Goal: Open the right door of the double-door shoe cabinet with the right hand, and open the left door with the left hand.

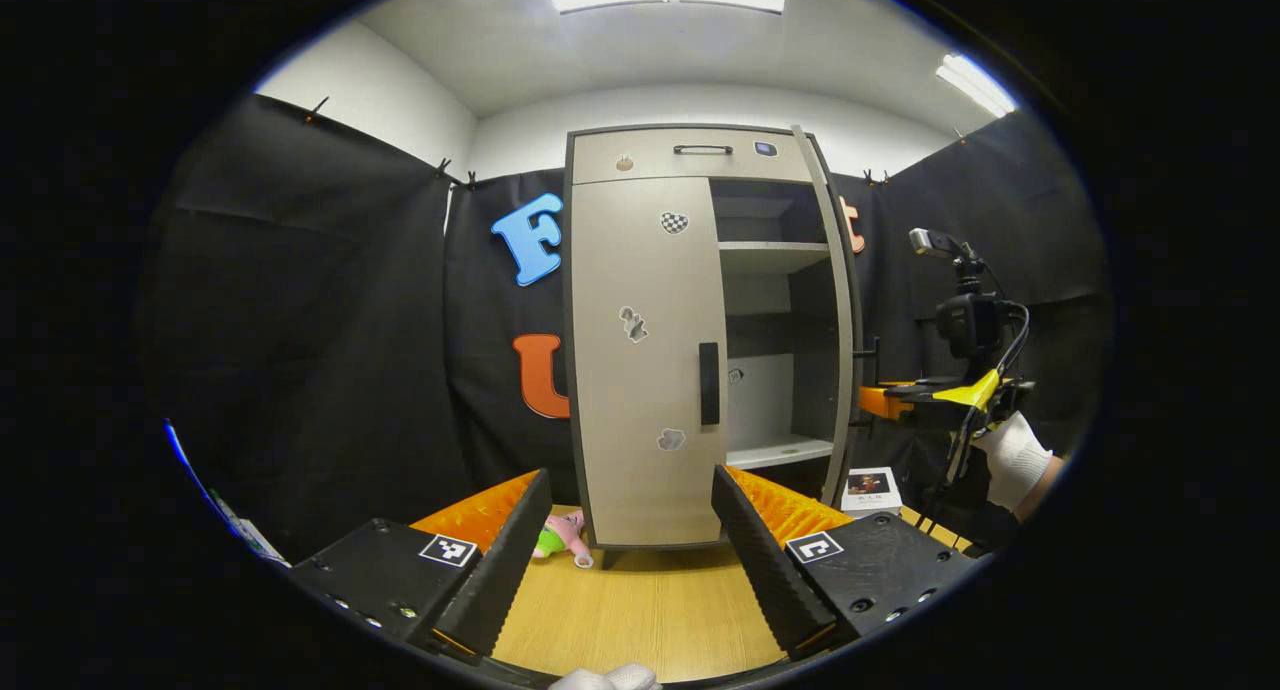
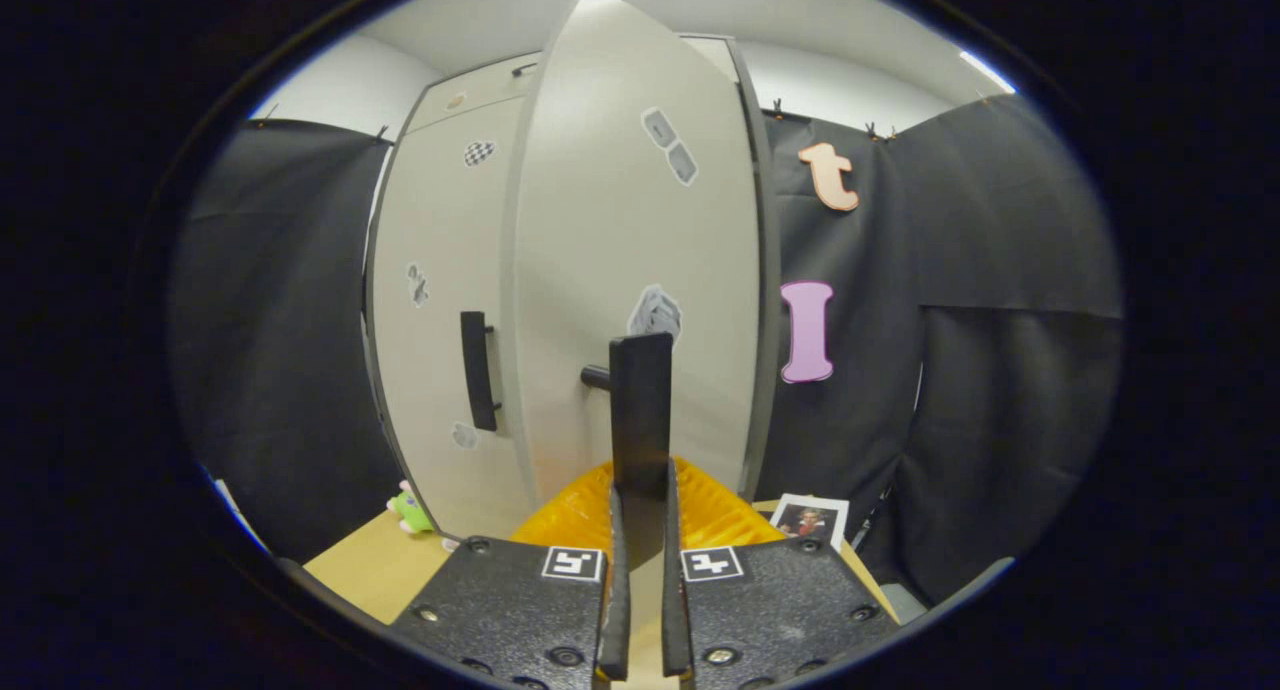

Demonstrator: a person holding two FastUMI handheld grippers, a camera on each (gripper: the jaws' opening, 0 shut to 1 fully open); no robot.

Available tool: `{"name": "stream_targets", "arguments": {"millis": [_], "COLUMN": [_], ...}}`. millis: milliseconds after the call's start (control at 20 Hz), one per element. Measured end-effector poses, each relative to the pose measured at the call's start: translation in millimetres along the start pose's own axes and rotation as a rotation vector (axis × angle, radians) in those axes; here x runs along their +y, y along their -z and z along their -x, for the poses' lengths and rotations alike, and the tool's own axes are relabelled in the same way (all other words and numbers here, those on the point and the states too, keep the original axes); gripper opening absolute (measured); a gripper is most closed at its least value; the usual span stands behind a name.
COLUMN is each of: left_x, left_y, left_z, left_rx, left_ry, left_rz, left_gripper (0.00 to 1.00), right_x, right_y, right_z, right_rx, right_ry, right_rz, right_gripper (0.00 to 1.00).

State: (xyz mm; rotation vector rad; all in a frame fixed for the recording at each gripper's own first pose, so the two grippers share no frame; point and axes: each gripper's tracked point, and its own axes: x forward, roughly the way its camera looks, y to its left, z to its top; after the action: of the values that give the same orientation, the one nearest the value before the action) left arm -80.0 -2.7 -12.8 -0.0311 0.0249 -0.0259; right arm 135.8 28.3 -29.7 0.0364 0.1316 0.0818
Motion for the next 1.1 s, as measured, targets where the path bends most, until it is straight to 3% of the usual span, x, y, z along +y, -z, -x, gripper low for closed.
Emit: {"name": "stream_targets", "arguments": {"millis": [500,700,800,1100], "left_x": [-56,-84,-95,-127], "left_y": [-9,-15,-11,-9], "left_z": [-7,-6,-3,12], "left_rx": [-0.007,-0.004,0.006,0.029], "left_ry": [0.039,0.002,-0.037,-0.125], "left_rz": [-0.006,-0.006,-0.011,-0.026], "left_gripper": [0.96,0.96,0.96,0.96], "right_x": [-74,-106,-104,-107], "right_y": [0,-2,-2,-2], "right_z": [18,16,15,15], "right_rx": [0.007,0.025,0.038,0.045], "right_ry": [0.008,-0.046,-0.106,-0.179], "right_rz": [-0.018,-0.038,-0.046,-0.010], "right_gripper": [0.04,0.04,0.04,0.03]}}
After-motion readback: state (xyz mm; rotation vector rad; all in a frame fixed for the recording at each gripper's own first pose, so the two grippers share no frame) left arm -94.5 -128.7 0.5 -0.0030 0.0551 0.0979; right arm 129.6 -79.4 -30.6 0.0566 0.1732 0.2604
